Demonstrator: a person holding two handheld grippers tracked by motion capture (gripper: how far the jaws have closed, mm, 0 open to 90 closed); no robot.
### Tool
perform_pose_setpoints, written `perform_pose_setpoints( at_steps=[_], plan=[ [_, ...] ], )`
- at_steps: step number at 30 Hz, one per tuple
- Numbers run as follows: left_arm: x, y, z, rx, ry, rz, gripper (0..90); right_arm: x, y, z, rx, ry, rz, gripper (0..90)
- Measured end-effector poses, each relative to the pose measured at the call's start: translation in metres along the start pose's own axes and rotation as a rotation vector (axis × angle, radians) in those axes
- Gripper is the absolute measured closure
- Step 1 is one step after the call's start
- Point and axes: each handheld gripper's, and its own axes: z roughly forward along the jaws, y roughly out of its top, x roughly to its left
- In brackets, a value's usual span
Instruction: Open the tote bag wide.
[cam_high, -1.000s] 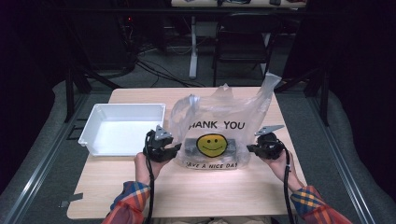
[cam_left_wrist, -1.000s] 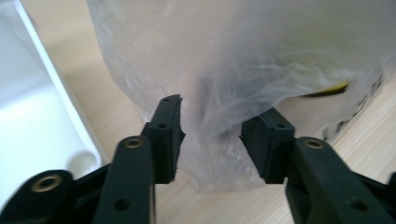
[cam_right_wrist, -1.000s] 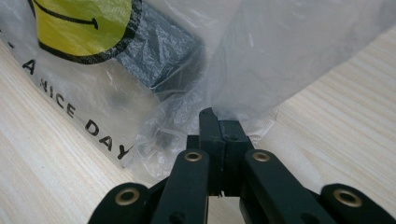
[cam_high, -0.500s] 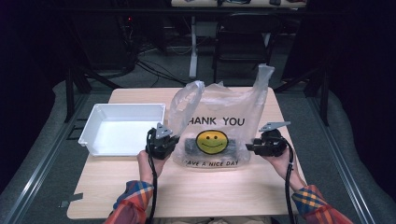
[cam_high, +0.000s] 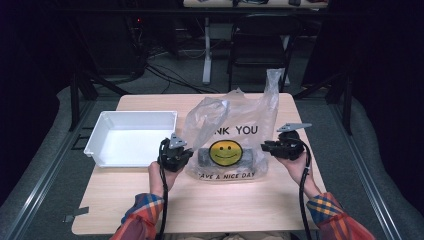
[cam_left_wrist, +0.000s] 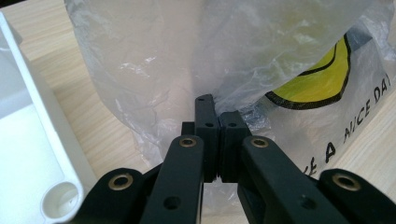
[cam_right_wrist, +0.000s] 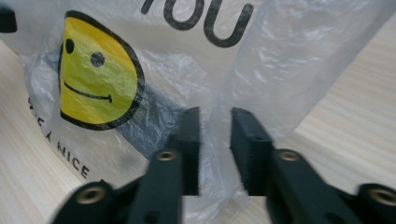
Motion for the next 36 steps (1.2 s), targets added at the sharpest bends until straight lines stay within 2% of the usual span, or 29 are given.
perform_pose_setpoints(
  at_steps=[3,11,15,16,18,20,21,23,24,25,27,30,34,36],
  plan=[
    [-0.001,-0.001,-0.001,0.008,-0.001,-0.001,89.5,0.002,-0.002,0.001,0.016,-0.001,-0.013,89.7],
    [-0.003,-0.005,-0.001,0.025,0.001,-0.009,89.5,0.01,-0.008,-0.002,0.031,-0.019,-0.045,90.0],
    [-0.002,-0.005,-0.001,0.026,0.003,-0.011,89.5,0.008,-0.009,-0.004,0.021,-0.015,-0.04,90.0],
    [-0.002,-0.005,-0.001,0.025,0.003,-0.01,89.5,0.007,-0.009,-0.005,0.015,-0.018,-0.039,83.9],
    [-0.001,-0.005,0.0,0.025,0.002,-0.011,89.5,0.005,-0.007,-0.006,-0.001,-0.02,-0.019,63.3],
    [0.001,-0.006,0.0,0.032,0.002,-0.011,89.5,0.001,-0.003,-0.007,-0.023,-0.011,0.005,47.9],
    [0.001,-0.006,0.001,0.034,0.002,-0.012,89.5,-0.001,-0.001,-0.006,-0.036,-0.003,0.019,42.4],
    [0.001,-0.007,0.001,0.04,0.0,-0.009,89.5,-0.004,0.002,-0.003,-0.038,-0.015,0.032,40.7],
    [0.001,-0.007,0.001,0.044,0.002,-0.005,89.5,-0.005,0.003,0.0,-0.027,-0.01,0.032,41.1],
    [0.001,-0.007,0.001,0.049,-0.001,-0.009,89.5,-0.006,0.003,0.005,-0.02,-0.024,0.029,46.7],
    [0.003,-0.008,0.002,0.05,0.0,-0.022,89.5,-0.01,0.003,0.012,0.001,0.002,0.052,67.8],
    [0.005,-0.01,0.0,0.057,0.006,-0.029,89.4,-0.009,-0.001,0.019,0.032,0.018,0.056,89.0],
    [0.009,-0.01,-0.003,0.054,0.02,-0.042,87.1,-0.002,-0.004,0.021,0.058,0.008,0.022,90.0],
    [0.011,-0.009,-0.004,0.049,0.023,-0.046,81.7,0.001,-0.006,0.021,0.071,0.008,0.012,90.0]
  ],
)
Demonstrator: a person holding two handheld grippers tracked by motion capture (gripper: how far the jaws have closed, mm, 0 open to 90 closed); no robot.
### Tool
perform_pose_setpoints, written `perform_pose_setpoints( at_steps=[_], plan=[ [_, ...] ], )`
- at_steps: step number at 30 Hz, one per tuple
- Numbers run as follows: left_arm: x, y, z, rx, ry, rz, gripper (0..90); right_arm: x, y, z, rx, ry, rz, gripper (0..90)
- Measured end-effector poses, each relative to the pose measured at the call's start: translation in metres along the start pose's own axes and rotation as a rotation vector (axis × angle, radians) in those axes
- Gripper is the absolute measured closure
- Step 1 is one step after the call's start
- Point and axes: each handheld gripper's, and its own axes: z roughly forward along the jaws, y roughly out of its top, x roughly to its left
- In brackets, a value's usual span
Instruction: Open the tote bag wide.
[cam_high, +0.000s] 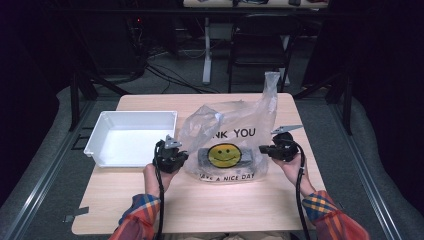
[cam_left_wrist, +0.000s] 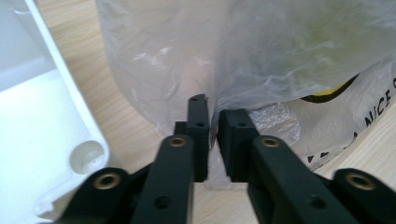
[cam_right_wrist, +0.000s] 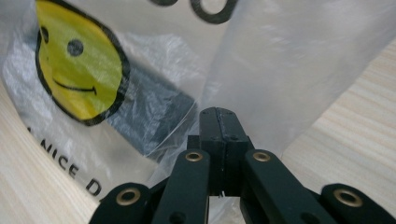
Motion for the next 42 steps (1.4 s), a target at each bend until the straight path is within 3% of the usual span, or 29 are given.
perform_pose_setpoints(
  at_steps=[3,5,8,9,11,12,16,17,21,23,26,28,30,32,35,38,42],
  plan=[
    [0.001,0.002,-0.003,-0.011,-0.002,-0.005,78.0,0.002,-0.003,-0.001,0.009,-0.006,-0.01,90.0],
    [0.0,0.003,-0.003,-0.008,0.003,-0.001,82.4,0.001,-0.004,-0.004,0.004,-0.02,-0.002,86.9],
    [-0.001,0.001,0.001,0.012,0.009,-0.001,89.3,-0.009,-0.003,-0.014,-0.075,-0.029,0.037,52.5],
    [-0.001,0.0,0.004,0.023,0.007,0.0,89.4,-0.011,-0.001,-0.016,-0.094,-0.045,0.042,45.2],
    [-0.001,-0.002,0.007,0.047,0.007,-0.001,89.5,-0.019,0.007,-0.018,-0.13,-0.023,0.048,36.9],
    [0.0,-0.002,0.008,0.049,0.003,-0.01,89.4,-0.023,0.011,-0.015,-0.138,-0.019,0.074,33.1],
    [0.003,-0.006,0.006,0.061,-0.01,-0.021,89.4,-0.029,0.011,0.005,-0.085,0.007,0.111,37.8],
    [0.004,-0.007,0.006,0.057,-0.006,-0.02,89.4,-0.03,0.009,0.011,-0.062,0.017,0.126,55.7],
    [0.006,-0.009,0.006,0.074,-0.005,-0.037,86.7,-0.026,0.004,0.012,-0.043,0.023,0.106,86.3],
    [0.004,-0.005,0.002,0.072,-0.003,-0.023,77.9,-0.02,0.004,0.006,-0.043,0.028,0.092,88.7],
    [-0.007,0.007,-0.013,0.016,0.03,0.01,58.7,-0.009,0.002,-0.007,-0.032,0.034,0.055,89.6],
    [-0.015,0.018,-0.024,-0.055,0.031,0.017,53.4,-0.005,0.001,-0.015,-0.034,0.047,0.045,89.8],
    [-0.026,0.029,-0.027,-0.079,0.06,0.066,52.2,-0.001,0.001,-0.022,-0.041,0.046,0.034,89.9],
    [-0.032,0.034,-0.021,-0.073,0.114,0.099,59.0,0.001,-0.002,-0.025,-0.033,0.043,0.026,90.0],
    [-0.025,0.031,-0.004,-0.032,0.126,0.092,76.4,0.0,-0.008,-0.023,0.003,0.033,0.029,90.0],
    [-0.013,0.021,0.011,0.027,0.084,0.054,86.9,-0.003,-0.017,-0.015,0.061,0.029,0.042,90.0],
    [-0.004,0.013,0.021,0.064,0.026,-0.001,89.5,-0.006,-0.025,-0.002,0.114,0.022,0.04,90.0]
  ],
)
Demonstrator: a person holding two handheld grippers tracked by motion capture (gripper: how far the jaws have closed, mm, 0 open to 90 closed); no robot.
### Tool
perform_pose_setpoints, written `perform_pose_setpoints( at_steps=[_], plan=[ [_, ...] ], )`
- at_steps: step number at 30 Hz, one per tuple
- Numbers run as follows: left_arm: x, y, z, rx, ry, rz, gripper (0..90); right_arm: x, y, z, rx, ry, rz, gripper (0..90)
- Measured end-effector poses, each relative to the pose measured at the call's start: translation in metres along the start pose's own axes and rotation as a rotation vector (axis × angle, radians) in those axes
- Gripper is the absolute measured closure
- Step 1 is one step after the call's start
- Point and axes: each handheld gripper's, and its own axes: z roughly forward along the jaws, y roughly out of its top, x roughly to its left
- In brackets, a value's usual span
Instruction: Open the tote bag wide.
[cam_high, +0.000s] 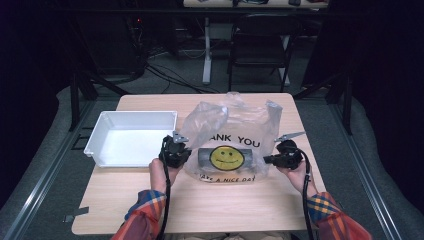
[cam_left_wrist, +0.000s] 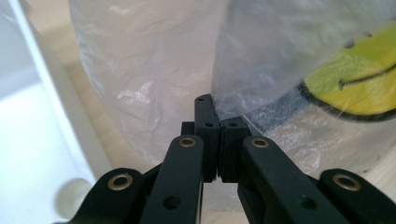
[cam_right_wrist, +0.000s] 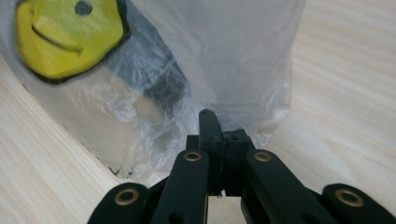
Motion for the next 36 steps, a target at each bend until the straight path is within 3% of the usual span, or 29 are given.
perform_pose_setpoints(
  at_steps=[4,9,12,14,15,19,20,22,24,26,27,29,31,33,36],
  plan=[
    [0.0,-0.005,0.006,0.041,-0.024,0.001,89.8,0.0,-0.004,0.006,0.036,0.023,-0.002,90.0],
    [0.001,-0.014,-0.001,0.053,-0.061,-0.015,89.9,0.003,-0.007,-0.006,0.04,0.044,-0.008,90.0],
    [0.002,-0.02,-0.004,0.08,-0.068,-0.017,90.0,0.007,-0.011,-0.009,0.069,0.029,-0.041,90.0],
    [0.002,-0.022,-0.003,0.108,-0.071,-0.01,90.0,0.009,-0.016,-0.004,0.079,0.063,-0.037,90.0],
    [0.0,-0.023,-0.001,0.121,-0.061,-0.003,90.0,0.008,-0.015,-0.004,0.112,0.034,-0.061,90.0],
    [-0.001,-0.022,0.006,0.172,-0.038,0.034,90.0,0.004,-0.016,0.006,0.131,-0.013,-0.059,89.8],
    [-0.002,-0.022,0.007,0.174,-0.032,0.035,90.0,0.002,-0.016,0.01,0.121,0.001,-0.045,89.2],
    [0.0,-0.023,0.009,0.187,-0.038,0.032,90.0,0.001,-0.016,0.011,0.104,-0.022,-0.047,79.7],
    [0.0,-0.024,0.011,0.189,-0.044,0.031,89.9,0.004,-0.014,0.004,0.083,-0.04,-0.047,61.4],
    [0.0,-0.025,0.011,0.193,-0.05,0.029,89.8,0.011,-0.01,-0.012,0.046,-0.025,-0.075,51.4],
    [0.0,-0.025,0.012,0.195,-0.052,0.028,89.8,0.015,-0.008,-0.021,0.011,0.006,-0.081,49.2],
    [0.0,-0.024,0.014,0.203,-0.056,0.03,89.8,0.024,-0.001,-0.032,-0.064,-0.018,-0.102,54.0],
    [0.0,-0.024,0.016,0.213,-0.061,0.027,89.8,0.029,0.003,-0.033,-0.11,-0.035,-0.139,70.0],
    [-0.001,-0.024,0.016,0.216,-0.062,0.03,89.6,0.031,0.004,-0.027,-0.104,-0.032,-0.158,83.0],
    [0.001,-0.023,0.007,0.209,-0.081,0.032,81.3,0.03,0.001,-0.015,-0.056,-0.014,-0.144,89.0]
  ],
)
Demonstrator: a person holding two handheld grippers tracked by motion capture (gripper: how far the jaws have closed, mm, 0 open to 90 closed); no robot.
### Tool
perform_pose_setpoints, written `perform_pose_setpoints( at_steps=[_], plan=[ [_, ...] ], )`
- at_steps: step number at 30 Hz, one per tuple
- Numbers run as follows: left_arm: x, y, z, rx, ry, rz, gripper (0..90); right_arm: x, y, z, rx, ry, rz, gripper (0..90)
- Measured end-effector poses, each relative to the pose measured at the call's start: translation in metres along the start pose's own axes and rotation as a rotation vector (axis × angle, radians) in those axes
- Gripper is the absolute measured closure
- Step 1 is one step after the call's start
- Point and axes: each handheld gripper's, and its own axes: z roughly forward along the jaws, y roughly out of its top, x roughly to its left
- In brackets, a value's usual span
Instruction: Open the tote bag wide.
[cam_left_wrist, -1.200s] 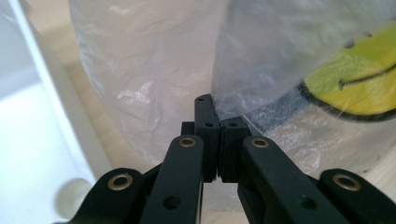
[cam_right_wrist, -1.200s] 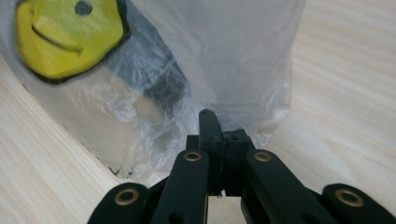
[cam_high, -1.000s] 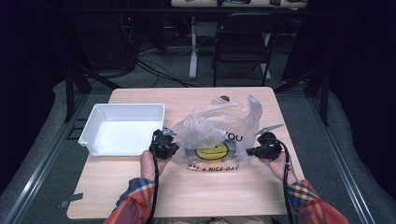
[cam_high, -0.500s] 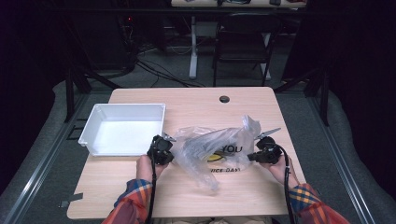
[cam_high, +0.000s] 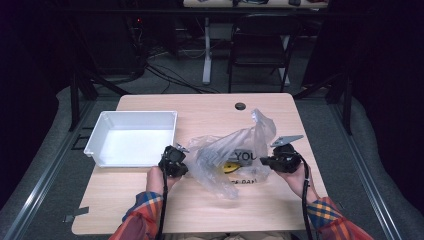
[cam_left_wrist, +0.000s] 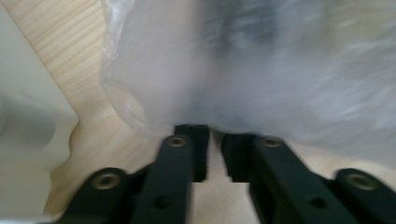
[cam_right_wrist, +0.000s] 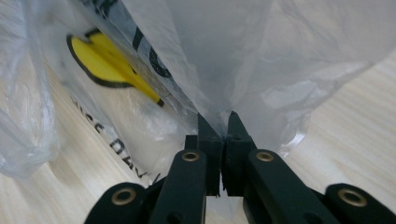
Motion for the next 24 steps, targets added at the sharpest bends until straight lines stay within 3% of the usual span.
perform_pose_setpoints(
  at_steps=[4,7,10,14,15,17,18,22,24],
  plan=[
    [-0.005,-0.006,-0.022,-0.026,-0.038,-0.012,59.0,-0.002,-0.002,0.003,0.039,-0.023,-0.017,89.6],
    [-0.012,-0.012,-0.04,-0.062,-0.053,0.008,50.8,-0.003,-0.004,0.004,0.025,-0.003,0.0,89.6],
    [-0.019,-0.014,-0.053,-0.13,-0.042,0.009,42.9,-0.004,-0.004,0.005,0.029,-0.003,0.003,89.6],
    [-0.025,-0.003,-0.071,-0.232,-0.051,0.031,35.1,-0.006,-0.006,0.008,0.045,0.001,0.006,89.6],
    [-0.027,0.001,-0.074,-0.266,-0.07,0.04,33.3,-0.006,-0.007,0.009,0.062,-0.006,0.012,89.6],
    [-0.027,0.009,-0.077,-0.32,-0.17,0.066,29.7,-0.008,-0.008,0.011,0.058,-0.005,0.005,89.6],
    [-0.028,0.014,-0.075,-0.333,-0.178,0.069,28.0,-0.008,-0.008,0.011,0.061,-0.008,0.005,89.6],
    [-0.032,0.025,-0.055,-0.268,-0.132,0.107,34.2,-0.01,-0.01,0.013,0.071,-0.005,0.007,89.6],
    [-0.036,0.026,-0.043,-0.215,-0.076,0.146,42.6,-0.01,-0.011,0.014,0.073,-0.009,0.004,89.6]
  ],
)
